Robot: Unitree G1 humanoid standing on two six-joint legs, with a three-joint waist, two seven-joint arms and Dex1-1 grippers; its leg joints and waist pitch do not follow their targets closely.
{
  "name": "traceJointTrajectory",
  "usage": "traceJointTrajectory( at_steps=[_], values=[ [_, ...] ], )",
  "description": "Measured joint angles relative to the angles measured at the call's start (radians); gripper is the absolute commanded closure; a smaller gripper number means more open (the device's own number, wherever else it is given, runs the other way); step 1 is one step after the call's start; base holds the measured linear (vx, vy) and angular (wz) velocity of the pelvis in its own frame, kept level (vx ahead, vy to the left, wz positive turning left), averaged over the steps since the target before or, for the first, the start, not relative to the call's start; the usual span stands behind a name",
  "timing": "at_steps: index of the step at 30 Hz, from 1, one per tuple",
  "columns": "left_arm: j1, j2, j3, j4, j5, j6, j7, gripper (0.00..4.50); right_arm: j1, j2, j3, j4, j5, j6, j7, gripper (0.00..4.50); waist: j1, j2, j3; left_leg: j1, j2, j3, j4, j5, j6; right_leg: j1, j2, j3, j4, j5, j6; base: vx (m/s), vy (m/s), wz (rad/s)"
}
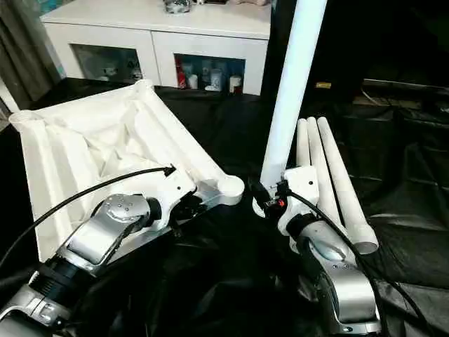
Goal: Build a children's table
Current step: Move to table
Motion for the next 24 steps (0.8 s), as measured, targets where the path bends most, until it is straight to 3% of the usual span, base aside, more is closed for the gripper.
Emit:
traceJointTrajectory(
  at_steps=[9,15,18,24],
  values=[
    [0.001,0.027,-0.009,-0.021,-0.002,0.028,-0.049,4.46,0.000,0.001,0.000,0.000,0.001,0.000,-0.005,2.59,-0.003,0.000,0.000,0.000,0.000,0.000,0.000,0.000,0.000,0.000,0.000,0.000,0.000,0.000,0.000,0.000,0.000,0.00],
    [0.005,0.064,-0.004,-0.029,-0.003,0.026,-0.076,4.50,-0.016,0.010,0.002,0.001,0.052,0.001,0.060,2.59,-0.003,0.001,0.000,0.000,0.000,0.000,0.000,0.000,0.000,0.000,0.000,0.000,0.001,0.000,-0.001,0.000,0.000,0.00],
    [0.028,0.096,0.003,-0.029,-0.017,-0.038,-0.111,4.50,-0.066,0.015,0.003,0.005,0.112,0.023,0.117,2.59,-0.008,0.001,0.000,0.000,0.000,0.000,0.000,0.000,0.000,0.000,0.000,0.000,0.001,0.001,-0.001,0.000,0.000,0.00],
    [0.080,0.169,0.014,-0.048,-0.035,-0.162,-0.217,4.50,-0.187,-0.020,0.025,0.083,0.171,0.053,0.258,2.59,0.005,0.001,0.000,0.000,0.000,-0.001,0.000,0.000,0.000,0.000,0.000,-0.001,0.000,0.000,-0.001,0.000,0.000,0.00]
  ],
)
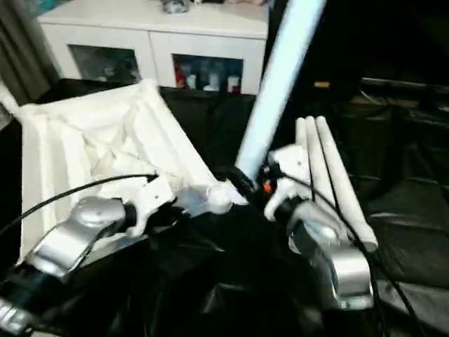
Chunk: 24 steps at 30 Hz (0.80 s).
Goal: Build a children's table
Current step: Move to table
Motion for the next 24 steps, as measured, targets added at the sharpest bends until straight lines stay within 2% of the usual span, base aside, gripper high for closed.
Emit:
traceJointTrajectory(
  at_steps=[5,9,24],
  values=[
    [0.013,0.023,0.001,-0.010,-0.016,-0.030,-0.065,4.50,-0.068,-0.022,0.038,0.155,-0.010,-0.004,0.098,2.59,0.016,-0.001,0.000,-0.001,0.000,0.001,0.001,0.001,0.002,0.000,-0.001,-0.001,0.000,0.000,0.000,0.000,0.000,0.00],
    [0.014,0.027,0.002,-0.005,-0.017,-0.052,-0.085,4.50,-0.080,-0.035,0.064,0.212,-0.019,-0.003,0.141,2.59,0.027,-0.001,0.000,-0.001,0.000,0.001,0.001,0.001,0.002,-0.001,-0.001,-0.001,0.001,0.000,0.000,0.000,0.000,0.00],
    [0.014,0.015,0.020,0.037,-0.016,-0.102,-0.119,4.50,-0.172,0.012,0.105,0.412,-0.055,-0.062,0.194,2.59,0.028,-0.001,0.000,0.001,0.000,0.001,0.002,0.004,0.001,-0.001,-0.001,0.000,0.006,0.000,0.000,0.000,0.000,0.00]
  ],
)
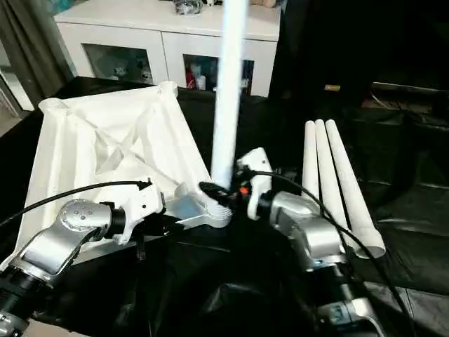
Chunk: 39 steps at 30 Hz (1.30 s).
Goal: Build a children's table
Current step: Move to table
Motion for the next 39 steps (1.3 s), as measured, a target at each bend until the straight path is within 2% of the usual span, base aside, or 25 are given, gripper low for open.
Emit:
traceJointTrajectory(
  at_steps=[10,16,20,29,35,39],
  values=[
    [0.013,-0.009,0.035,0.023,-0.014,-0.015,-0.007,4.50,-0.048,0.025,0.018,0.109,-0.040,-0.070,0.033,2.59,-0.005,-0.003,0.000,0.002,0.000,0.000,0.000,0.000,-0.001,0.000,0.000,0.001,0.003,0.001,-0.001,0.000,0.000,0.00],
    [0.014,-0.009,0.038,0.025,-0.014,-0.015,-0.004,4.50,-0.057,0.048,-0.021,0.155,-0.022,-0.080,0.036,2.59,-0.007,-0.003,-0.001,0.002,0.000,0.000,0.000,0.000,-0.001,0.000,0.000,0.001,0.004,0.001,-0.002,0.000,0.000,0.00],
    [0.010,-0.015,0.038,0.032,-0.012,-0.015,-0.003,4.50,-0.021,0.072,-0.075,0.168,0.027,-0.101,0.030,2.59,-0.004,-0.002,-0.001,0.002,0.000,0.000,0.000,0.000,-0.001,0.000,0.000,0.001,0.003,0.001,-0.002,0.000,0.000,0.00],
    [-0.002,-0.025,0.032,0.065,0.004,-0.042,-0.007,4.50,0.093,0.125,-0.139,0.132,0.061,-0.212,-0.011,2.59,0.000,0.004,-0.005,0.004,0.000,0.000,0.000,0.000,-0.001,0.001,0.000,0.000,0.002,0.001,-0.002,0.000,0.000,0.00],
    [-0.016,-0.040,0.032,0.095,0.018,-0.059,-0.007,4.50,0.172,0.145,-0.136,0.104,0.048,-0.325,-0.039,2.59,0.002,0.007,-0.007,0.004,0.000,0.001,-0.001,0.000,-0.001,0.003,-0.001,0.000,0.002,0.001,-0.002,0.000,0.000,0.00],
    [-0.025,-0.047,0.032,0.113,0.020,-0.063,-0.007,4.50,0.180,0.149,-0.130,0.101,0.034,-0.357,-0.049,2.59,0.002,0.008,-0.007,0.004,0.000,0.001,-0.002,0.000,-0.001,0.003,-0.001,0.000,0.002,0.002,-0.003,0.000,0.000,0.00]
  ],
)
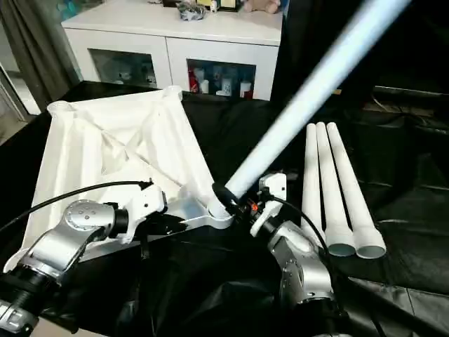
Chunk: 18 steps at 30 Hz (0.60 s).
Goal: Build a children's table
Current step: Move to table
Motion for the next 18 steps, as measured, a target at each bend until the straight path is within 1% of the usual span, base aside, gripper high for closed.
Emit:
traceJointTrajectory(
  at_steps=[1,3,7,9,11,13,15,18],
  values=[
    [-0.001,0.000,0.000,0.003,0.000,0.000,0.000,4.50,0.000,0.000,0.004,-0.002,-0.010,-0.006,-0.001,2.59,0.000,0.000,0.000,0.000,0.000,0.000,0.000,0.000,0.000,0.000,0.000,0.000,0.000,0.000,0.000,0.000,0.000,0.00],
    [-0.004,0.000,0.000,0.008,0.000,-0.003,-0.001,4.50,-0.009,-0.016,0.033,-0.005,-0.042,-0.020,0.000,2.59,0.000,0.000,0.000,0.000,0.000,0.000,0.000,0.000,0.000,0.000,0.000,0.000,0.000,0.000,0.000,0.000,0.000,0.00],
    [-0.005,0.004,0.000,0.014,0.001,-0.014,-0.004,4.50,-0.031,-0.047,0.071,-0.006,-0.087,-0.026,0.010,2.59,-0.003,0.000,0.000,0.000,0.000,0.000,0.000,0.000,0.000,0.000,0.000,0.000,0.000,0.000,0.000,0.000,0.000,0.00],
    [-0.005,0.010,0.000,0.015,0.001,-0.021,-0.008,4.50,-0.074,-0.083,0.110,0.005,-0.131,-0.015,0.041,2.59,-0.005,-0.003,0.001,0.000,0.000,0.000,-0.001,0.000,0.000,-0.001,0.000,0.000,0.000,0.001,-0.001,0.000,0.000,0.00],
    [-0.005,0.016,0.000,0.015,0.003,-0.023,-0.011,4.50,-0.098,-0.096,0.124,0.014,-0.152,0.001,0.066,2.59,-0.006,-0.006,0.000,0.001,0.000,0.000,-0.002,0.000,0.000,-0.001,0.000,-0.001,0.000,0.001,-0.001,0.000,0.000,0.00],
    [-0.005,0.022,0.000,0.016,0.002,-0.026,-0.018,4.50,-0.122,-0.107,0.133,0.030,-0.153,0.012,0.094,2.59,-0.008,-0.008,0.000,0.001,0.000,0.000,-0.003,0.000,0.000,-0.001,0.000,-0.001,0.000,0.001,-0.001,0.000,0.000,0.00],
    [-0.005,0.026,-0.001,0.014,0.002,-0.026,-0.029,4.50,-0.155,-0.129,0.152,0.050,-0.154,0.037,0.142,2.59,-0.009,-0.014,-0.002,0.001,0.000,0.000,-0.004,0.000,0.000,-0.001,0.001,-0.001,0.000,0.001,-0.001,0.000,0.000,0.00],
    [-0.005,0.037,-0.006,0.005,0.002,-0.026,-0.050,4.50,-0.182,-0.147,0.168,0.070,-0.165,0.047,0.199,2.59,-0.007,-0.021,-0.005,0.001,0.001,0.000,-0.006,0.000,0.000,-0.001,0.001,-0.001,-0.003,0.001,-0.001,0.000,0.000,0.00]
  ],
)
